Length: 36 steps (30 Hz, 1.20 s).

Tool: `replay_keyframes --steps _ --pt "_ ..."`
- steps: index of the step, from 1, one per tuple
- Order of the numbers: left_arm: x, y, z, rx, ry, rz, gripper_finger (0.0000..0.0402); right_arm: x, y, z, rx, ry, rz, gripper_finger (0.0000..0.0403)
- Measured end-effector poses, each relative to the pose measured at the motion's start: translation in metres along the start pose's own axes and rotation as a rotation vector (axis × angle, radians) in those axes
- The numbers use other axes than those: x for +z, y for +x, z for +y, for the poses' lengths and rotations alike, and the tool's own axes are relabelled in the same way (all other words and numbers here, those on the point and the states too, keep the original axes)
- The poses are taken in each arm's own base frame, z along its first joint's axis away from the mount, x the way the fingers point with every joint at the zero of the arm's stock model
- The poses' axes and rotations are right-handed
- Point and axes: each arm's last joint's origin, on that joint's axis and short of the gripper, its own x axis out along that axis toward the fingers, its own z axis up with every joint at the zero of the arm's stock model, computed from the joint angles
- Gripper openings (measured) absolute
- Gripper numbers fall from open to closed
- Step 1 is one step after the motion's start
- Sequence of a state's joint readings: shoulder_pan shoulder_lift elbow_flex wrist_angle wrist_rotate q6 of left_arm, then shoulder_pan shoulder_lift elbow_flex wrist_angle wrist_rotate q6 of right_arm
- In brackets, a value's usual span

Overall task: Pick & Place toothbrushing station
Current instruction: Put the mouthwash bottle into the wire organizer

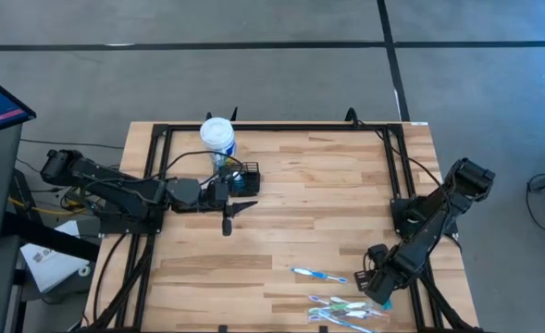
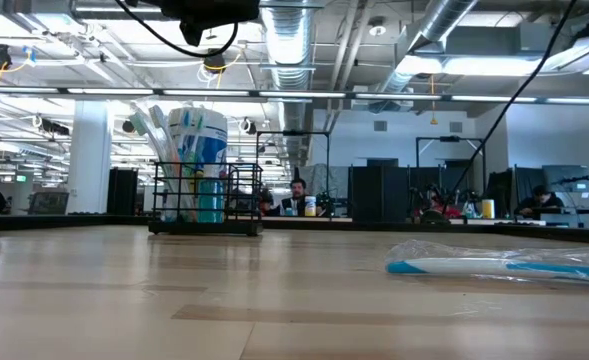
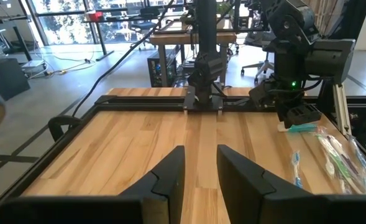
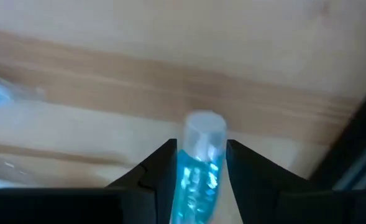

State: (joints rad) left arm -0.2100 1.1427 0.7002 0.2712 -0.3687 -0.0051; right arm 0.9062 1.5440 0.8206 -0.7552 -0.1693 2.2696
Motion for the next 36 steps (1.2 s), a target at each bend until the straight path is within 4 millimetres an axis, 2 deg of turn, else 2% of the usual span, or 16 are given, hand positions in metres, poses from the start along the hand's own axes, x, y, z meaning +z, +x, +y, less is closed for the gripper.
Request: replay_keyframes --steps 11,16,22,30,36 --pt "0.0 0.0 0.0 0.0 0.001 0.002 0.0087 -0.003 0.019 0.007 -0.025 -0.004 -0.014 0.0142" --pt "0.0 0.0 0.0 0.0 0.001 0.002 0.0087 -0.003 0.024 0.009 -0.035 -0.013 -0.019 0.0129" --pt "0.0 0.0 0.0 0.0 0.001 0.002 0.0087 -0.003 0.024 0.009 -0.037 -0.014 -0.018 0.0082" --pt "0.0 0.0 0.0 0.0 0.001 0.002 0.0087 -0.002 0.023 0.01 -0.047 -0.026 -0.019 0.0082" --pt "0.0 0.0 0.0 0.0 0.001 0.002 0.0087 -0.003 0.008 0.013 -0.084 -0.051 -0.118 0.0082"
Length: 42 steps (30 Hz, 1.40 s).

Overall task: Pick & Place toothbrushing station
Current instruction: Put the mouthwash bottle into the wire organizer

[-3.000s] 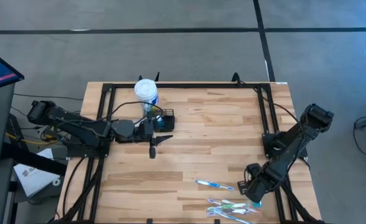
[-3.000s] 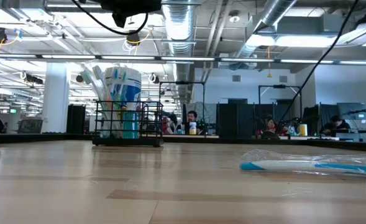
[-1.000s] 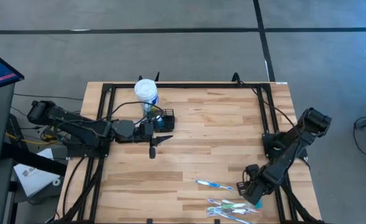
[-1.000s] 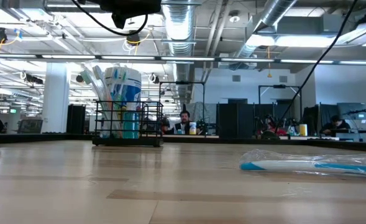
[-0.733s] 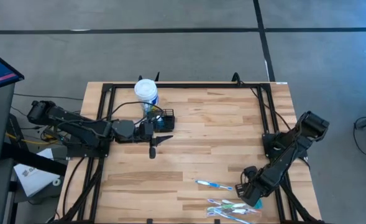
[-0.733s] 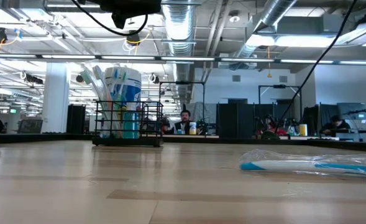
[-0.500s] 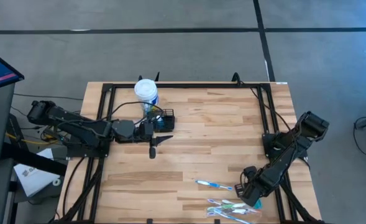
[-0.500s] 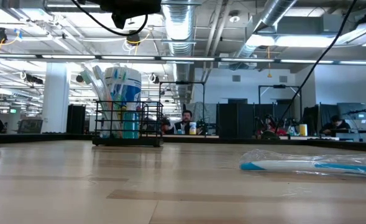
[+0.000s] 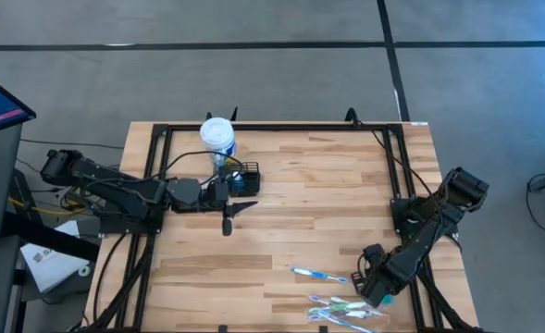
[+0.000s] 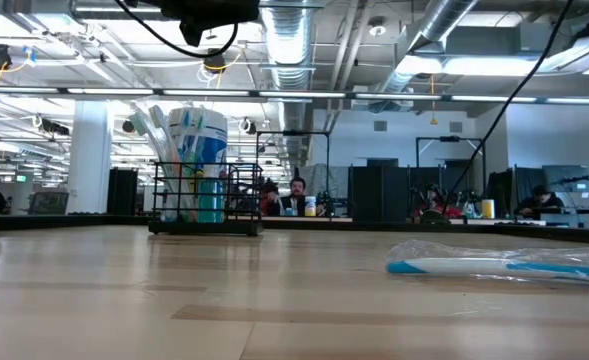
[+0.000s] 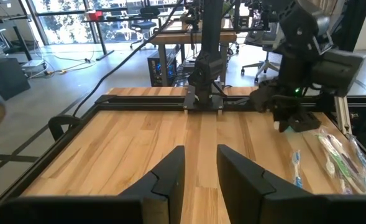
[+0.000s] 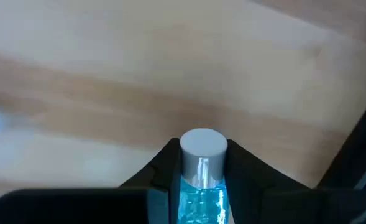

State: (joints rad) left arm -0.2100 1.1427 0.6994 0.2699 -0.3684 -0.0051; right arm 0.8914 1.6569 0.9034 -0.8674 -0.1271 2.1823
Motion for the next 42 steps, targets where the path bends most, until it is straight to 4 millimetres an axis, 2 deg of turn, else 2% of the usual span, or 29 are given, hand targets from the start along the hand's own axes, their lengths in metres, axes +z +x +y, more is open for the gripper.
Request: replay_keyframes --steps 3,9,18,31,42 --pt "0.0 0.0 0.0 0.0 0.0 0.0 0.0087 0.003 -0.01 0.001 0.017 -0.005 -0.037 0.0082" --pt "0.0 0.0 0.0 0.0 0.0 0.0 0.0087 0.018 -0.026 0.011 0.17 -0.04 -0.18 0.0082" --pt "0.0 0.0 0.0 0.0 0.0 -0.001 0.0087 0.056 -0.041 0.027 0.252 -0.136 -0.33 0.0082" --pt "0.0 0.0 0.0 0.0 -0.004 -0.003 0.0087 0.112 -0.056 0.063 0.368 -0.34 -0.573 0.0082" --pt "0.001 0.0 0.0 -0.001 -0.007 -0.008 0.0087 0.16 -0.08 0.093 0.533 -0.509 -0.801 0.0082"
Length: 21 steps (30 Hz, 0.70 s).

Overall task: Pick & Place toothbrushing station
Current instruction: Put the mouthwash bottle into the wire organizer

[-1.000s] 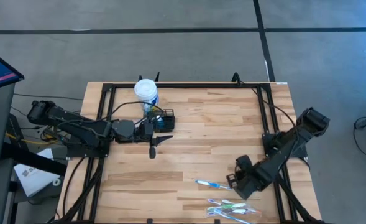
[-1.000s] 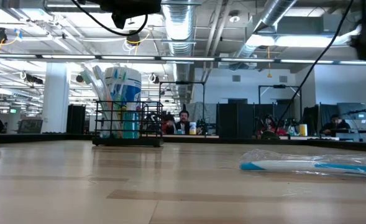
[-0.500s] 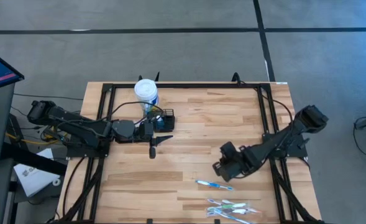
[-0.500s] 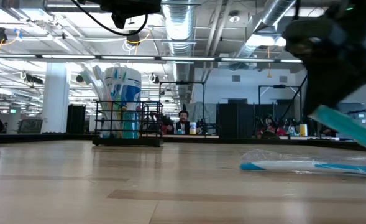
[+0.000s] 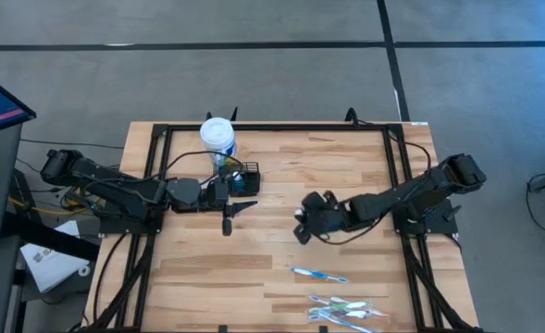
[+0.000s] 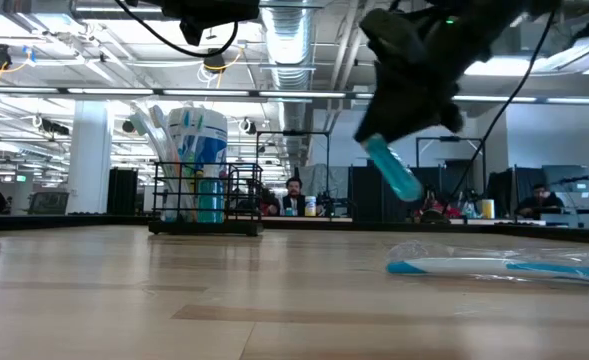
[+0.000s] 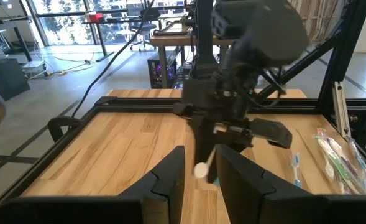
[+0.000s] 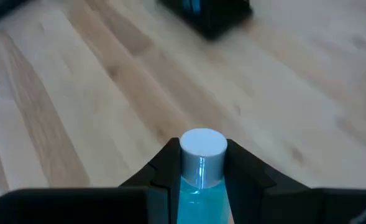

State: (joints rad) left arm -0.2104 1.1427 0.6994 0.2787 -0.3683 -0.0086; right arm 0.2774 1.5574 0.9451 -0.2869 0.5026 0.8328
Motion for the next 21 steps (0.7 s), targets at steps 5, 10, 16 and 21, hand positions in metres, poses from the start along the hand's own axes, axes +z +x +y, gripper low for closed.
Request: replay_keyframes --steps 5,10,16,21 --pt "0.0 0.0 0.0 0.001 -0.025 0.001 0.0087 0.02 0.008 -0.004 0.03 -0.051 -0.092 0.0082" --pt "0.0 0.0 0.0 0.0 -0.034 0.001 0.0087 0.037 0.013 -0.008 0.053 -0.081 -0.172 0.0082" --pt "0.0 0.0 0.0 0.0 -0.059 0.001 0.0087 0.054 0.017 -0.013 0.081 -0.113 -0.255 0.0082" --pt "0.0 -0.001 -0.002 -0.018 -0.059 0.002 0.0087 0.069 0.019 -0.018 0.113 -0.132 -0.329 0.0082"
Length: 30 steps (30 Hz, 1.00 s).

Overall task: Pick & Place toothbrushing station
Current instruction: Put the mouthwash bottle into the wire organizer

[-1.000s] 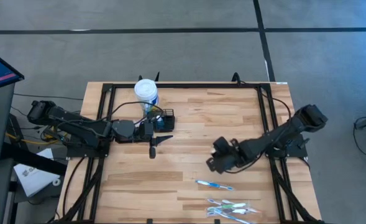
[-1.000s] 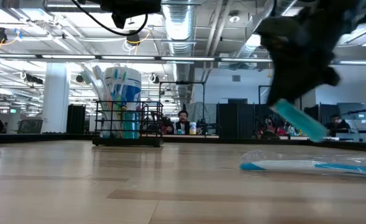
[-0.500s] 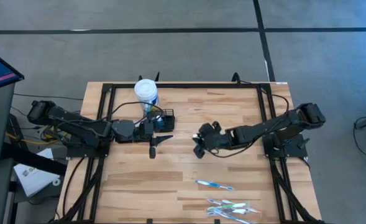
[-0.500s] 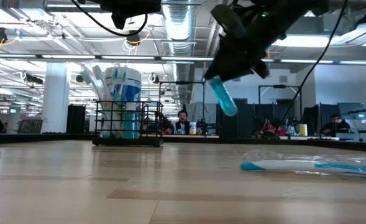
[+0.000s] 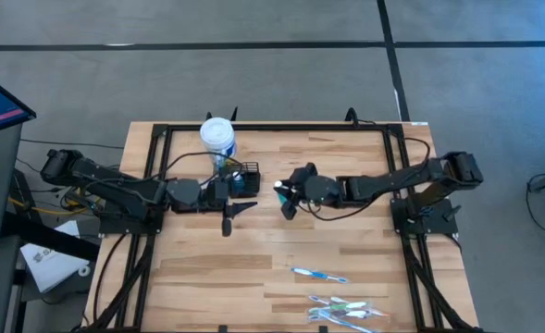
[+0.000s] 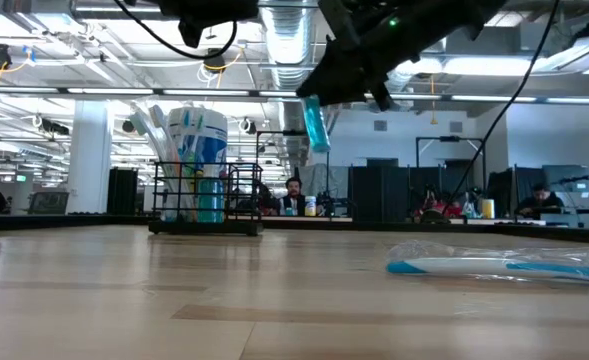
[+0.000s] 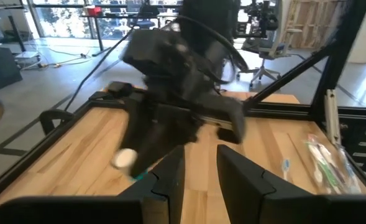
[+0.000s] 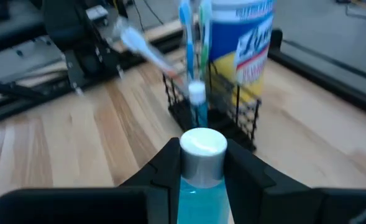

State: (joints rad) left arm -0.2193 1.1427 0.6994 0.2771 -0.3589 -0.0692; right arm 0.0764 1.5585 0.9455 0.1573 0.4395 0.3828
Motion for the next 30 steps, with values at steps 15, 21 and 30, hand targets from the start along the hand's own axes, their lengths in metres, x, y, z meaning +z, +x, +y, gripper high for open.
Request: replay_keyframes --steps 15,21,30 --pt "0.001 -0.001 -0.003 -0.021 -0.001 -0.009 0.0087 0.019 0.022 -0.014 0.113 -0.005 -0.169 0.0082" --pt "0.001 -0.001 -0.003 -0.021 -0.002 -0.01 0.0087 0.017 0.058 -0.015 0.148 -0.039 -0.193 0.0082" --pt "0.001 -0.001 -0.004 -0.038 0.0 -0.006 0.0087 0.032 0.11 -0.01 0.235 -0.094 -0.211 0.0082"
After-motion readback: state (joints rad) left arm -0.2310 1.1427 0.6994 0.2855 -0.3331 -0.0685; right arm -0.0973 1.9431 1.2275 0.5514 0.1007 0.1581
